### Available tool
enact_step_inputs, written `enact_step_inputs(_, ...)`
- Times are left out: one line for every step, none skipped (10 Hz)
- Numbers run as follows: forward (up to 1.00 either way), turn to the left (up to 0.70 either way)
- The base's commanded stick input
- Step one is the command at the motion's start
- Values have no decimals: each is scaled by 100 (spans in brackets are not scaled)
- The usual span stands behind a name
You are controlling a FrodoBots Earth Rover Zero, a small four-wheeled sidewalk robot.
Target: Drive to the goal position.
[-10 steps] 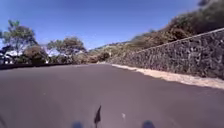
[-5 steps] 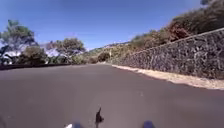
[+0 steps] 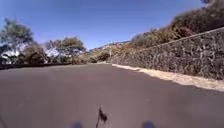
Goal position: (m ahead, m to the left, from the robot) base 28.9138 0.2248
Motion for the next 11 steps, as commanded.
enact_step_inputs(70, 0)
enact_step_inputs(70, 0)
enact_step_inputs(70, 0)
enact_step_inputs(70, 0)
enact_step_inputs(70, 0)
enact_step_inputs(70, 0)
enact_step_inputs(70, 0)
enact_step_inputs(70, 0)
enact_step_inputs(70, 0)
enact_step_inputs(70, 0)
enact_step_inputs(70, 0)
